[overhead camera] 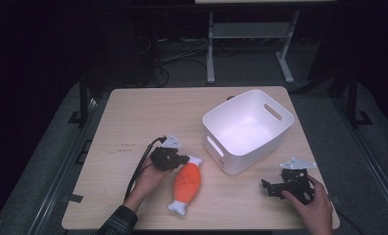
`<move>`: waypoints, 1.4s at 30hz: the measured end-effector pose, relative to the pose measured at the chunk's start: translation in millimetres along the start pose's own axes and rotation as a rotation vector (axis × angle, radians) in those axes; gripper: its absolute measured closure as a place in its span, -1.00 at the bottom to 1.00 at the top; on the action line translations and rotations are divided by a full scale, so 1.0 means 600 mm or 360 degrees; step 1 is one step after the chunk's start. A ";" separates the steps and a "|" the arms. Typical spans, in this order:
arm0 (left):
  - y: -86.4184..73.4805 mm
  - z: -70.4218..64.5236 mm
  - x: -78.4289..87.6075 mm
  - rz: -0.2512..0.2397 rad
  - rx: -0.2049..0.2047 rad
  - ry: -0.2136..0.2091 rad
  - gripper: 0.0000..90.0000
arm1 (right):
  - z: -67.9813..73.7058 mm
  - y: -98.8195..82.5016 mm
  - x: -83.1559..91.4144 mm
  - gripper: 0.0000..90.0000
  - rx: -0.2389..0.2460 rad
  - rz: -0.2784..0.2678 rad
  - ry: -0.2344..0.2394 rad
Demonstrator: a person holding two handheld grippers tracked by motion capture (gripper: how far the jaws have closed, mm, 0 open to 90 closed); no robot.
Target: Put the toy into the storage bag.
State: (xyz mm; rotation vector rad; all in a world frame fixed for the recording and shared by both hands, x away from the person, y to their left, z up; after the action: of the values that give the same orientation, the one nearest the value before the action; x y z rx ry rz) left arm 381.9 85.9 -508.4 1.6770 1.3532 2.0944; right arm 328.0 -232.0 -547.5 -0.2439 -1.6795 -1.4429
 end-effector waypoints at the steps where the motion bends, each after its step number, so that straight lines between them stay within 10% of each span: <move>1: 0.003 -0.003 -0.002 0.0000 -0.0008 -0.0008 0.99 | 0.000 0.000 0.000 -1.00 0.0000 0.0000 0.0000; 24: 0.045 -0.048 -0.035 -0.0006 -0.0088 -0.0113 0.98 | 0.000 0.000 0.000 -1.00 0.0000 0.0000 0.0000; 42: 0.039 -0.037 0.046 0.0047 0.0041 -0.0182 -0.13 | 0.000 0.000 0.000 -1.00 -0.0001 0.0000 -0.0001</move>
State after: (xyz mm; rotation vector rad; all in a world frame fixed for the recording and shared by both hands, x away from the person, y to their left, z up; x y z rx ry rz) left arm 362.8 76.3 -472.0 1.8070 1.3351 1.9708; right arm 327.9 -232.0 -547.5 -0.2448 -1.6793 -1.4435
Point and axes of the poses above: each handheld gripper's, and its own axes: x roughly backward along the jaws, y roughly out of its top, z roughly to its left, the point moved 9 cm from there along -x, roughly forward along the jaws, and after that the axes turned 3 degrees about y, right-handed, at the moved point
